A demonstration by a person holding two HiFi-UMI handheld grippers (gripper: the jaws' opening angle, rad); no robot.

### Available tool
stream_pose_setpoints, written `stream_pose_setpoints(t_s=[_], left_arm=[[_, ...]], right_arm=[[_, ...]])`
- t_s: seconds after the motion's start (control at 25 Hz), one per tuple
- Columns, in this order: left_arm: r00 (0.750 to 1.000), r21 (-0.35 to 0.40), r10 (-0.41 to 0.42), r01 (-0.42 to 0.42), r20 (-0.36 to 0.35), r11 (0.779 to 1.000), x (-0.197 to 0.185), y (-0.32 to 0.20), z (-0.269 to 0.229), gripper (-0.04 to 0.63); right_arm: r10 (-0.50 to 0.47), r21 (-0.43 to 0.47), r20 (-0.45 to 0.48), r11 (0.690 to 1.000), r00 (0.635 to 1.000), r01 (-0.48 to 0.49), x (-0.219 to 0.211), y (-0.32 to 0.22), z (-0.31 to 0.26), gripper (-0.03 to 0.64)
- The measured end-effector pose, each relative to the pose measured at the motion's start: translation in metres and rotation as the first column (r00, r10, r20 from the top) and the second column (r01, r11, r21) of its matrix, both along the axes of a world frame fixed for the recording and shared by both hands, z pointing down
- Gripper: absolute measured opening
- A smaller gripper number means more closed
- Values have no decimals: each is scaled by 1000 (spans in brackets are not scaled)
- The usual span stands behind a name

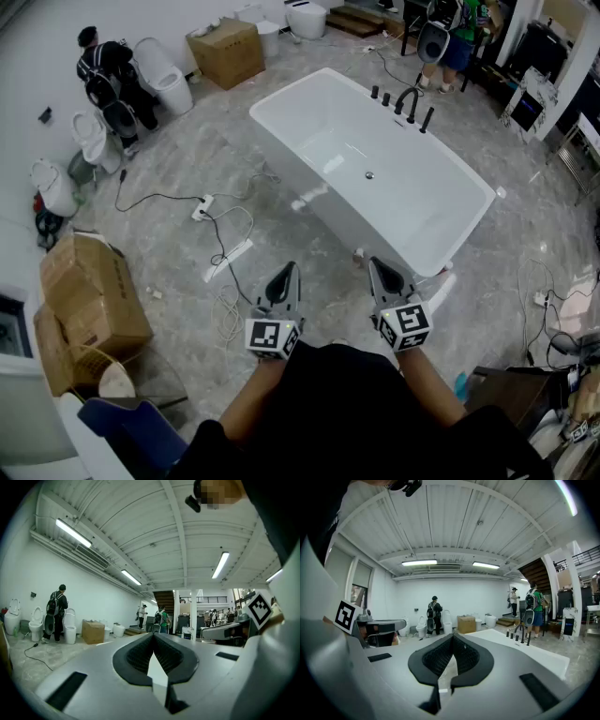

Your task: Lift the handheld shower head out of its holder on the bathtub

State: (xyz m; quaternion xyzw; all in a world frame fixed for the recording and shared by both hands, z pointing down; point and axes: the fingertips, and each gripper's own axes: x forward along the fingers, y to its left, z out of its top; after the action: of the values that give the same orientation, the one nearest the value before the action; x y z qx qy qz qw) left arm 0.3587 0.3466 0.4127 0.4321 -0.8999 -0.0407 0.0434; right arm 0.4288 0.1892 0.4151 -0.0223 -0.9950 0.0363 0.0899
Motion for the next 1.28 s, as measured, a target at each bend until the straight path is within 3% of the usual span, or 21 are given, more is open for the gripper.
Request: stream_pose_setpoints(t_s=[0.32,0.64,0.84,1.04,1.08,1.16,1.28], left_arm=[[1000,-8,9,-9,-6,1000,7,2,3,3],[1000,-32,14,-15,-8,999,16,2,9,3],[999,-1,14,-14,-32,1000,20,4,6,3],[999,0,39,-39,-35,999,21,5,9,4],[999,2,42,-42,-29,999,22,5,9,5],[998,10,49,-49,-33,999,23,7,10,58],[996,14,57,-56,-63,998,23,10,15,147]], right_arm=[[53,-56,26,997,998,-52,8,-10,0,-3],[13,-49,31,999,999,-12,15,-3,-1,-2],[10,-61,37,998,999,-8,17,-1,-1,-2],[-41,-78,94,996,995,49,20,10,-7,1],[-48,-82,93,995,995,55,21,10,-6,18],[-55,-99,72,993,996,62,21,9,1,161],[-61,-115,37,991,997,65,21,7,10,196]])
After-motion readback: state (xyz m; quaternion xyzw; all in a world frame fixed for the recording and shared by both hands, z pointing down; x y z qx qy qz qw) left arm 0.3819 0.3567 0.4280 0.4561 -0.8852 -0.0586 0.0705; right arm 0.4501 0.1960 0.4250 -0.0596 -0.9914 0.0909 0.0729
